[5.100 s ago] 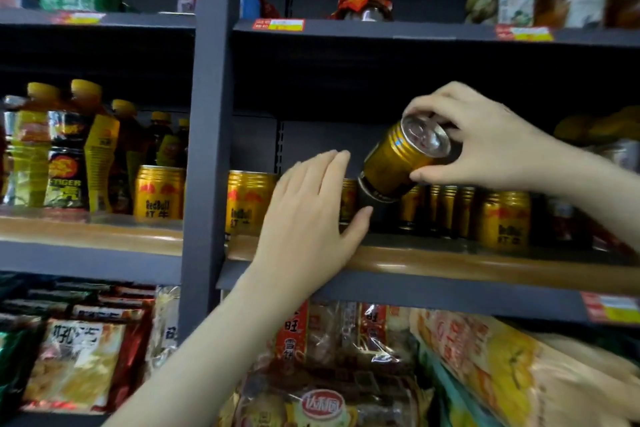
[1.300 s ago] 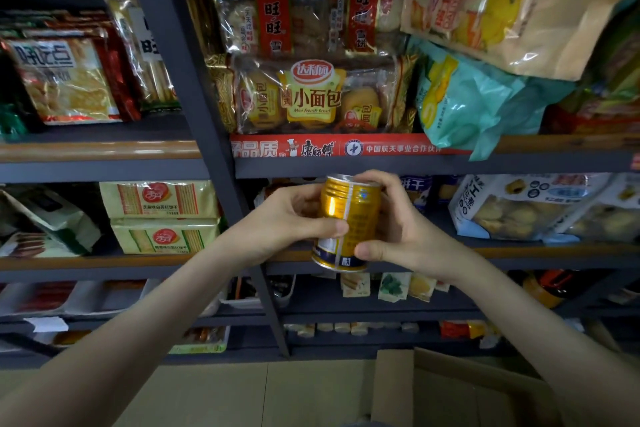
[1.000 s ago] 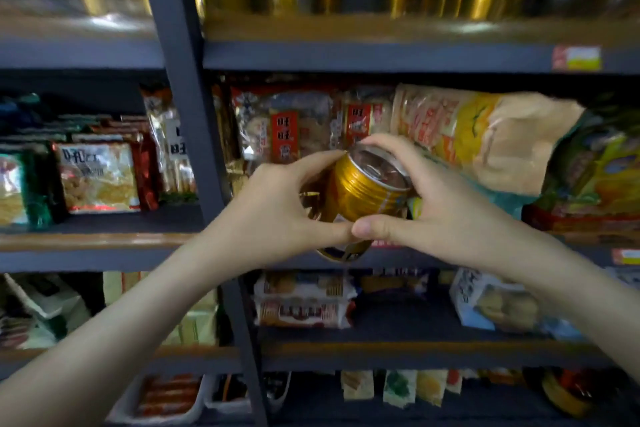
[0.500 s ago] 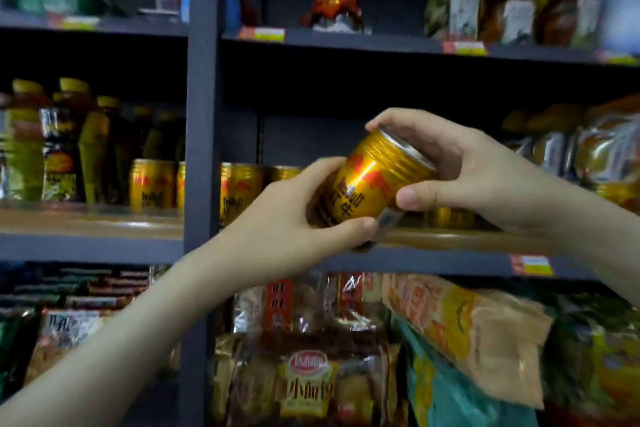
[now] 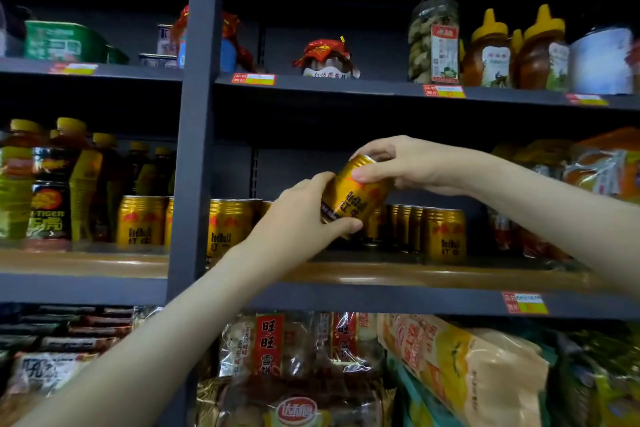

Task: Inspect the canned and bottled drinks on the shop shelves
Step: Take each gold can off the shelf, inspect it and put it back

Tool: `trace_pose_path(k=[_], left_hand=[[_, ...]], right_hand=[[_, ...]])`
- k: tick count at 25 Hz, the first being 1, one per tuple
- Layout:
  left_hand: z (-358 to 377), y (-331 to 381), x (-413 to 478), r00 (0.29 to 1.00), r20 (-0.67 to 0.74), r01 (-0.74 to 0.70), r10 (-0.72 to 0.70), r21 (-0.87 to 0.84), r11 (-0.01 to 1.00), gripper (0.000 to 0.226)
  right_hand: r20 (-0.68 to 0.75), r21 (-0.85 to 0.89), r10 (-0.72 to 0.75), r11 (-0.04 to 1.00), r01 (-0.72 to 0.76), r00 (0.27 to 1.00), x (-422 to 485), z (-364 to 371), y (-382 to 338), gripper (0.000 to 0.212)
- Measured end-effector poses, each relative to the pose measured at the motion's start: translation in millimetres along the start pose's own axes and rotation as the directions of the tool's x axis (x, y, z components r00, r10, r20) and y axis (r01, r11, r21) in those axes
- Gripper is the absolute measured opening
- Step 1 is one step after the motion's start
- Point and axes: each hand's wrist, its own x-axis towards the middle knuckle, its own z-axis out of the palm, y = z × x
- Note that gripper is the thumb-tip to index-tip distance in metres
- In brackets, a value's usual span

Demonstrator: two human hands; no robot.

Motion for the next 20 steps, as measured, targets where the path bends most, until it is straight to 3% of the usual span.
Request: trace_pose_path(k=[3, 6, 9, 15, 20], left_hand=[[-6.9, -22.9, 0.5, 0.995, 0.089, 0.015, -0.032, 0.19, 0.982, 0.077], [-11.5, -46.4, -7.3, 0.992, 0.104, 0.034, -0.078, 0.377, 0.926, 0.078], [-7.5, -64.6, -13.5, 0.999, 0.042, 0.0, -0.024, 0.492, 0.87, 0.09], [6.0, -84.6, -11.6, 0.995, -0.024, -0.064, 0.1, 0.62, 0.782, 0.068], [10.3, -88.7, -11.9, 0.987, -0.06, -0.077, 0.152, 0.649, 0.757, 0.066]], right_hand=[[0.007, -0.229, 0.05, 0.972, -0.047, 0.999, 25.3, -7.2, 21.0, 0.054], [0.08, -0.486, 0.132, 0.871, -0.077, 0.988, 52.4, -10.4, 48.8, 0.06], [0.107, -0.647, 0.246, 0.753, -0.12, 0.963, 76.1, -11.8, 71.4, 0.061], [0.113, -0.808, 0.377, 0.573, -0.136, 0.919, 101.2, -11.1, 100.3, 0.067], [0.129, -0.847, 0.434, 0.517, -0.129, 0.892, 105.9, -10.8, 104.5, 0.068]])
